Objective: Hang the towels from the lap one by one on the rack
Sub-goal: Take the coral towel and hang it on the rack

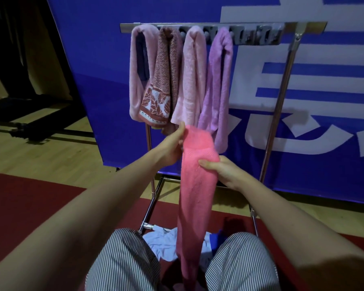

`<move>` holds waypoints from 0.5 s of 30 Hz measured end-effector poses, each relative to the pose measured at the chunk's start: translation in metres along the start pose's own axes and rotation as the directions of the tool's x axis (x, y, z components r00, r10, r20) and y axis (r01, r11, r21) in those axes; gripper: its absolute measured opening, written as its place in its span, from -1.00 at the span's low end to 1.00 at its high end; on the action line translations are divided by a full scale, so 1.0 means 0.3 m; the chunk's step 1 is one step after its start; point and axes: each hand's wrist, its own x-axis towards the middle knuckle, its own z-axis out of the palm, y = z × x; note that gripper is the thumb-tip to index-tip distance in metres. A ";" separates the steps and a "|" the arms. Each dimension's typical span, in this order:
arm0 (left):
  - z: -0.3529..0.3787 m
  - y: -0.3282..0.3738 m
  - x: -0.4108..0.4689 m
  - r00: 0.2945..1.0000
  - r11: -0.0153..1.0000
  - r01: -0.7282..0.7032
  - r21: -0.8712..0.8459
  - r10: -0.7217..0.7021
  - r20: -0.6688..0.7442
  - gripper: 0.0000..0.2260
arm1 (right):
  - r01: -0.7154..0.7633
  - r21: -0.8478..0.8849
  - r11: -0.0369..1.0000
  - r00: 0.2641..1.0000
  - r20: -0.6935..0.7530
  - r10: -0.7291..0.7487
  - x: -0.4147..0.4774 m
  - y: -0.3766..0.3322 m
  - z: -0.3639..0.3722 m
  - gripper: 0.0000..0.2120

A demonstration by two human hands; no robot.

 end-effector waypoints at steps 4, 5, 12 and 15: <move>-0.034 -0.121 -0.037 0.941 0.975 0.191 0.114 -0.215 0.263 -0.10 | 0.047 0.179 0.983 0.988 -0.151 -0.020 0.015 -0.062 -0.012 -0.64; -0.030 -0.144 -0.056 0.924 0.970 0.191 0.152 -0.230 0.305 -0.09 | 0.067 0.211 0.975 0.984 -0.179 -0.029 0.020 -0.078 -0.014 -0.69; -0.007 -0.229 -0.079 0.919 0.948 0.072 0.310 -0.184 0.348 -0.23 | 0.119 0.292 0.949 0.961 -0.273 -0.036 0.041 -0.114 -0.002 -0.77; 0.012 -0.184 -0.081 0.930 0.974 0.049 0.222 -0.126 0.345 -0.41 | 0.002 0.281 0.960 0.978 -0.203 0.057 0.040 -0.075 -0.009 -0.30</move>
